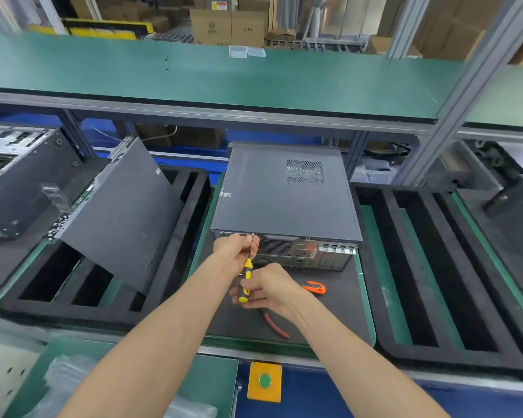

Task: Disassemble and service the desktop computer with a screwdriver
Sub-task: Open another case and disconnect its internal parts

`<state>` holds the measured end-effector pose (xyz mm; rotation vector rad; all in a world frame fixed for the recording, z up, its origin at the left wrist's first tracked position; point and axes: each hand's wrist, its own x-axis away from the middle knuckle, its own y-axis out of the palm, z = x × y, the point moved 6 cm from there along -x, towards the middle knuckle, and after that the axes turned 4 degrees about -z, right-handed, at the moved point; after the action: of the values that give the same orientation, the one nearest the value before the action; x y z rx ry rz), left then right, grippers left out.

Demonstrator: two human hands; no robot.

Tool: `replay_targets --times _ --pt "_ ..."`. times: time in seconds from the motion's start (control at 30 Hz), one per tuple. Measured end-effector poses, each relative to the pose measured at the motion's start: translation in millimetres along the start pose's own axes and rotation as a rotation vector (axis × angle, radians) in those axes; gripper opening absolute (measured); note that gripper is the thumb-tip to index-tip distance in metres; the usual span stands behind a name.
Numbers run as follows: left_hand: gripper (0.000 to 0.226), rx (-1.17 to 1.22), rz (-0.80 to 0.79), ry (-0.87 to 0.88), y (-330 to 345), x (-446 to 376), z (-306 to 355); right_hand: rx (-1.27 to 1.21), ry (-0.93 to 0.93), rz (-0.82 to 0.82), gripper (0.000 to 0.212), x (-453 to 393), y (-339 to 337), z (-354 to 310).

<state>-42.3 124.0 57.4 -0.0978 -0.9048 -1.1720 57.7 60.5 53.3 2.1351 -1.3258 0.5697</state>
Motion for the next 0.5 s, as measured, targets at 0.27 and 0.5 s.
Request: replay_targets --times 0.27,0.5 --pt "0.018 0.014 -0.01 -0.026 0.9 0.7 -1.1 0.101 -0.009 0.043 0.028 -2.3 -1.1 3.3" --pt "0.016 0.021 0.0 -0.029 0.5 1.8 -1.2 0.133 -0.013 0.103 0.024 -1.4 -3.4 -1.5"
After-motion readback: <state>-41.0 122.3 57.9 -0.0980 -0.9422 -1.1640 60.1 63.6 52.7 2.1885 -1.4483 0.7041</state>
